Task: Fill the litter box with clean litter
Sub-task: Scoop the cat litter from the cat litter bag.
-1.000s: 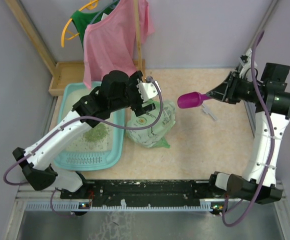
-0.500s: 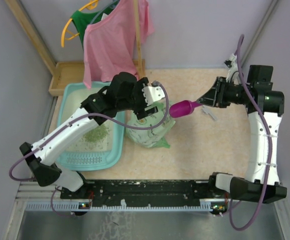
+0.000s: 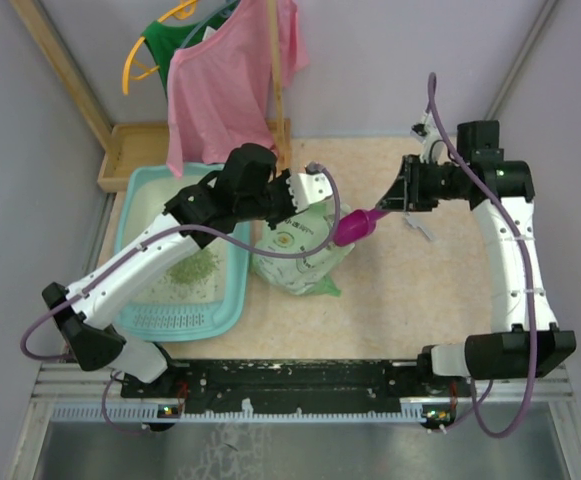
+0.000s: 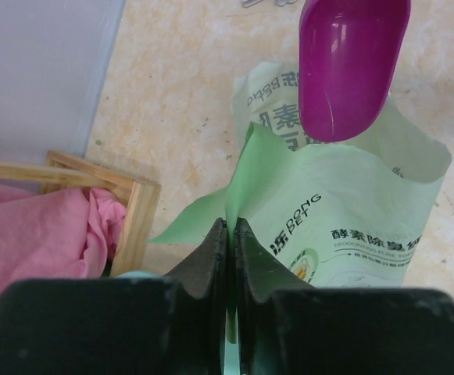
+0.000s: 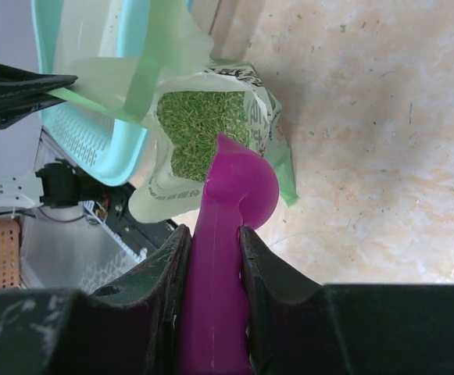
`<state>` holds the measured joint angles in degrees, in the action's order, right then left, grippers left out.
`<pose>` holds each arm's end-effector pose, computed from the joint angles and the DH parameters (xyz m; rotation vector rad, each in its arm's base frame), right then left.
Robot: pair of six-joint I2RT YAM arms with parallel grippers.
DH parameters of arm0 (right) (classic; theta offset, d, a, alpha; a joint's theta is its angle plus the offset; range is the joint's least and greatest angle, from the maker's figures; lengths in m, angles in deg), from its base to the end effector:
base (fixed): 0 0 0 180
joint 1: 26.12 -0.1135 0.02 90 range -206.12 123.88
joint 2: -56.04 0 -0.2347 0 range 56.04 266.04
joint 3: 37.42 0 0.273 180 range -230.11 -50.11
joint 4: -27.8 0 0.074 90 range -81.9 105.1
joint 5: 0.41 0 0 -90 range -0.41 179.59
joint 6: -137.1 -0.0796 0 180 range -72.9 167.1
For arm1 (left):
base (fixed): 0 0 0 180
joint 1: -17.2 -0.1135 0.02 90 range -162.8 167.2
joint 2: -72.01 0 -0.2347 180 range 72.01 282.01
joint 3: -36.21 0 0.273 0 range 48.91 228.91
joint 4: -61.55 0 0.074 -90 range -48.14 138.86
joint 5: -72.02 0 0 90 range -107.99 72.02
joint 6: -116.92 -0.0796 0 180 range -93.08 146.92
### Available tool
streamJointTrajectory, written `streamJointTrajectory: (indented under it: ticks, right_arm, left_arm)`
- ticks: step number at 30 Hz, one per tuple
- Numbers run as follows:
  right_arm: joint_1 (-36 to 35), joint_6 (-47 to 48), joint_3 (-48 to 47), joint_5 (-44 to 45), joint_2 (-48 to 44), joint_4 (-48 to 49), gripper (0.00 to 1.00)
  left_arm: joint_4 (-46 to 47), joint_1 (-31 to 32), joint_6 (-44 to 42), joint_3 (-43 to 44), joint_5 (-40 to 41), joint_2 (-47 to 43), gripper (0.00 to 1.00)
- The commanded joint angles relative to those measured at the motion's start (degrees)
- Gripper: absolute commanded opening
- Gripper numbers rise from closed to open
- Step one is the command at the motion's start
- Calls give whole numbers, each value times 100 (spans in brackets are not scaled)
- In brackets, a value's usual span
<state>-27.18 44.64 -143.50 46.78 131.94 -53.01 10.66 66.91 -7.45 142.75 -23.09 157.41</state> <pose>0.2818 0.0593 0.3760 -0.2974 2.3274 0.9359 0.2461 -0.3012 0.3698 1.4447 1.5212 -0.2552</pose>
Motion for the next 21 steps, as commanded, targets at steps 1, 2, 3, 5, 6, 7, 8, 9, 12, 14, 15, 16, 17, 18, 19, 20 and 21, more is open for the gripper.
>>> streamJointTrajectory:
  ticks: [1,2,3,5,6,7,8,9,12,14,15,16,17,18,19,20,21]
  right_arm:
    - [-383,130,-146,333,227,361,0]
    - [-424,132,-164,362,289,373,0]
    - [-456,132,-188,377,357,373,0]
    - [-522,117,-233,455,457,394,0]
    - [-571,110,-259,480,501,403,0]
    - [-631,107,-293,516,529,419,0]
    - [-697,113,-313,579,562,434,0]
    - [-760,121,-346,619,597,440,0]
    - [-823,123,-464,673,731,454,0]
    - [-826,139,-562,736,780,455,0]
    - [-821,140,-588,739,797,459,0]
    - [-825,136,-596,745,808,472,0]
    - [-825,132,-587,747,812,482,0]
    - [-823,124,-581,741,819,489,0]
    - [-818,123,-583,731,828,491,0]
    - [-825,123,-590,730,830,480,0]
    - [-823,123,-602,742,830,479,0]
  left_arm:
    - [-46,-27,76,256,-144,51,0]
    - [-71,-28,99,309,-165,78,0]
    - [-119,-31,109,375,-224,114,0]
    - [-158,-32,171,526,-323,203,0]
    - [-157,-33,201,582,-361,231,0]
    - [-158,-38,243,651,-382,258,0]
    - [-150,-33,276,720,-390,276,0]
    - [-142,-37,296,798,-411,288,0]
    - [-64,-36,372,937,-369,297,0]
    - [34,-47,445,1059,-283,349,0]
    - [66,-56,476,1161,-266,397,0]
    - [77,-66,509,1291,-273,465,0]
    - [94,-65,536,1425,-271,551,0]
    - [106,-62,573,1589,-265,633,0]
    - [122,-65,603,1764,-240,734,0]
    - [154,-62,634,1934,-218,825,0]
    - [192,-65,634,2089,-198,896,0]
